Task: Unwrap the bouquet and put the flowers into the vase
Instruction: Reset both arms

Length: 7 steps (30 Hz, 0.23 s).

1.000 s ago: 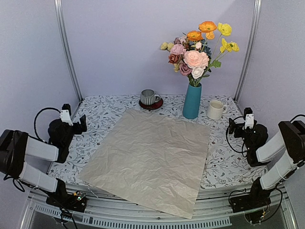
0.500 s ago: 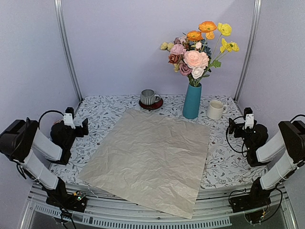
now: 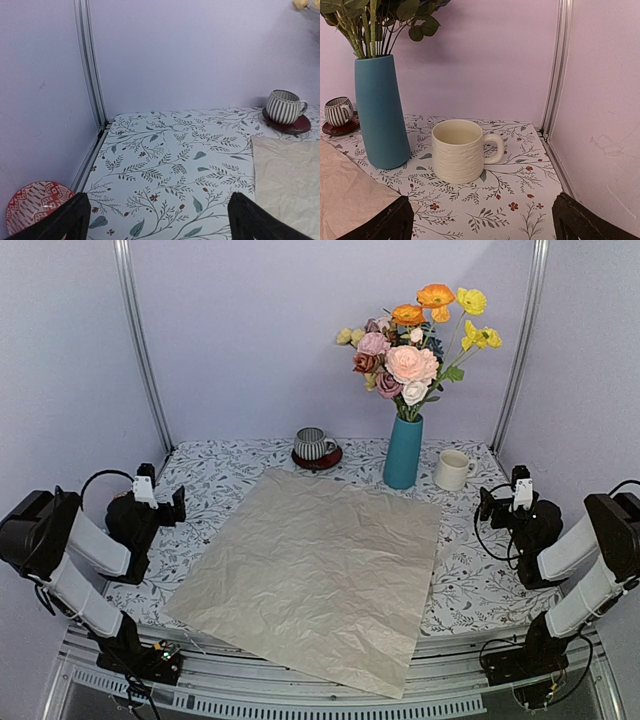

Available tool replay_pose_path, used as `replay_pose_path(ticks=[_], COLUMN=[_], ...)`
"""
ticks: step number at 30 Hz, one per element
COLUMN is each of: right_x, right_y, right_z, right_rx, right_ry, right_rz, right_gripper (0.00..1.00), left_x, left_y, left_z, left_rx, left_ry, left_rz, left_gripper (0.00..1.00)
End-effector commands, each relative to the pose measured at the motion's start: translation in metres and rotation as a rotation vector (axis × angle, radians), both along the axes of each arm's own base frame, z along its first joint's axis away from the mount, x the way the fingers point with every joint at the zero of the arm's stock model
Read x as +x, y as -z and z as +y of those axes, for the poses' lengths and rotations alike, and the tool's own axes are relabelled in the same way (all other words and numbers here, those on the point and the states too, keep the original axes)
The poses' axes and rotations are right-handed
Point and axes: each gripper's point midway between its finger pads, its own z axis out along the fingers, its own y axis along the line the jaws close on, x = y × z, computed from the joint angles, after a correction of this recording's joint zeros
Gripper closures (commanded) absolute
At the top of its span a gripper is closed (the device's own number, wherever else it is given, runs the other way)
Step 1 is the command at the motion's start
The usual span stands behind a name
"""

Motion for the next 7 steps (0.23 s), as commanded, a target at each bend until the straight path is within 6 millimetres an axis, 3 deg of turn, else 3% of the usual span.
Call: replay_pose_path(ticks=[1,7], right_x=[0.0027,0.0028], right_y=[-0.0070,-0.0064], right_z=[0.0014,0.0013], right_rx=[0.013,0.013], right_ry=[-0.010,-0.010], right_rz=[-0.028,-0.025], right_gripper=[0.01,0.01], left_x=[0.0026,0.0028], left_y=[-0.0084,-0.0088], left_z=[0.0025,0.0024], left_rx=[0.008,0.008], left_ry=[0.000,0.000], left_rz=[-0.030,-0.031], left_gripper=[0.02,0.02])
